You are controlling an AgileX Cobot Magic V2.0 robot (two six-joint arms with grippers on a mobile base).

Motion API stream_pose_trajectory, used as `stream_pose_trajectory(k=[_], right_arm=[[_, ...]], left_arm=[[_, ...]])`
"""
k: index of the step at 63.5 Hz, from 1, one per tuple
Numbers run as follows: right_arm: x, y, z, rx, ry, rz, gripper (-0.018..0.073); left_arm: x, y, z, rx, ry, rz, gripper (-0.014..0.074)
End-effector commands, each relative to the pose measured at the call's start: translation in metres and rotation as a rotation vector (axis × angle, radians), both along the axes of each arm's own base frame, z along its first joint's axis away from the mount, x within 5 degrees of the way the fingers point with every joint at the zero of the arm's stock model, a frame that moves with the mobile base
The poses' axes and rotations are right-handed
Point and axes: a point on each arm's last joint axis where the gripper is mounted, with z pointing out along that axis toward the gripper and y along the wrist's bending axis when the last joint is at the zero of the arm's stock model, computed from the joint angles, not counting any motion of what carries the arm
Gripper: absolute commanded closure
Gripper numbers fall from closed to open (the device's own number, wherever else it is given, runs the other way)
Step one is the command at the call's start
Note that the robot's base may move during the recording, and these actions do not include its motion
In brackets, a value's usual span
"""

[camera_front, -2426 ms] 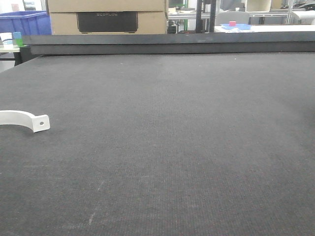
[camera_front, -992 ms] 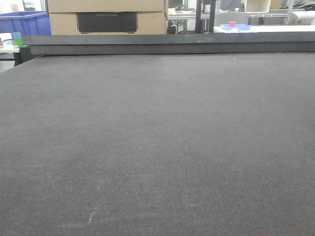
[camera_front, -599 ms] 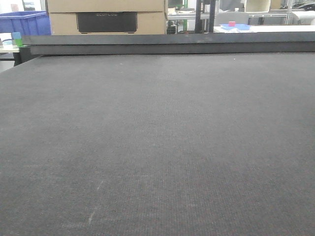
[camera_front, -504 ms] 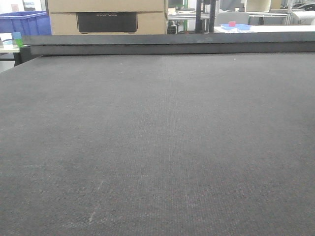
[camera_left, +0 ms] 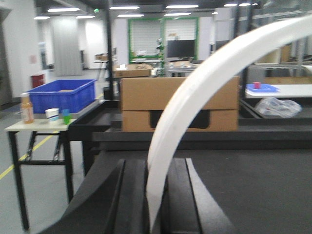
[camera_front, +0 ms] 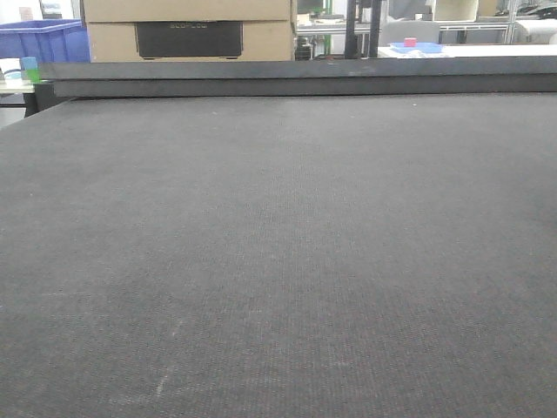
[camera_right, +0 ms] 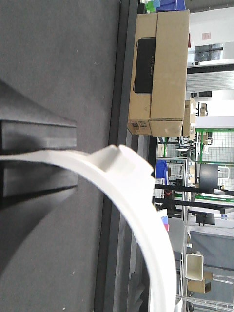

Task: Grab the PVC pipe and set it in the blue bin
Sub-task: 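Lift the held pipe off the table with both grippers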

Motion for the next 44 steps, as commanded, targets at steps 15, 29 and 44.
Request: stream_pose_trajectory(k=[15, 29, 44], right_arm=[[-0.0023, 0.0001, 0.0047, -0.012, -0.040, -0.003, 0.0721], [-0.0021, 0.0006, 0.0022, -0.009, -0.013, 0.003, 0.0721], [-0.0021, 0.0006, 0.0022, -0.009, -0.013, 0.003, 0.0721]], left_arm=[[-0.0002, -0.0039, 0.0030, 0.010, -0.034, -0.045, 0.0707], [-0.0002, -0.0039, 0.0030, 0.010, -0.034, -0.045, 0.0707], [-0.0002, -0.0039, 0.0030, 0.010, -0.034, -0.045, 0.0707]])
